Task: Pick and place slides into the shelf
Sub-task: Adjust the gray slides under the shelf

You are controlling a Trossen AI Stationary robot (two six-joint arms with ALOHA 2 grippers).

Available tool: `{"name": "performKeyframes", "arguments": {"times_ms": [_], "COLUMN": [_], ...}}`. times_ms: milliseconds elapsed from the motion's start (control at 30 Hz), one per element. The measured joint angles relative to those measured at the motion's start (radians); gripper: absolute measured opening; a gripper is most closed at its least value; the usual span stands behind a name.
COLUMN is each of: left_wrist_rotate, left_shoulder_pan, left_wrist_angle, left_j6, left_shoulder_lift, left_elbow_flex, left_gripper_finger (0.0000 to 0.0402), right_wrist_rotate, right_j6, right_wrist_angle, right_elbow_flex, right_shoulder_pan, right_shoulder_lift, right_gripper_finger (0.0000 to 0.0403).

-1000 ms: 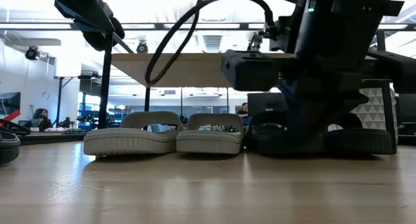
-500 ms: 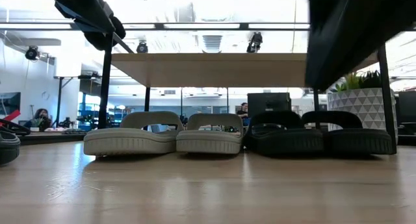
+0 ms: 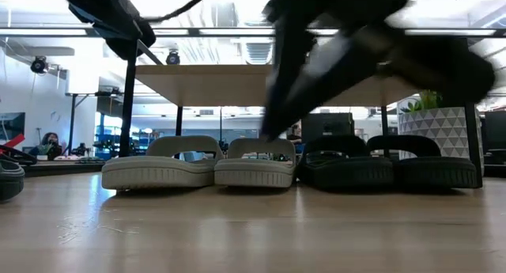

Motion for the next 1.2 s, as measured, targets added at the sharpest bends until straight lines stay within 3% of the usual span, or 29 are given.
{"name": "performKeyframes", "arguments": {"times_ms": [267, 633, 1200], "left_wrist_rotate": [0.001, 0.001, 0.001], "left_shoulder_pan": [-0.01, -0.012, -0.012], "left_wrist_angle": [-0.041, -0.055, -0.053], "left_j6": [0.019, 0.052, 0.053], "left_shoulder_lift": [0.0, 0.0, 0.0], "left_elbow_flex": [-0.002, -0.003, -0.003], "left_gripper_finger": [0.0, 0.0, 0.0], "right_wrist_rotate": [-0.004, -0.038, -0.038], "right_j6": [-0.186, -0.22, -0.276], "right_wrist_angle": [0.027, 0.162, 0.154], "right_elbow_flex": [-0.014, -0.095, -0.139], "right_shoulder_pan": [-0.092, -0.106, -0.146], "right_shoulder_lift": [0.0, 0.0, 0.0], "right_gripper_finger": [0.0009, 0.0009, 0.0009]}}
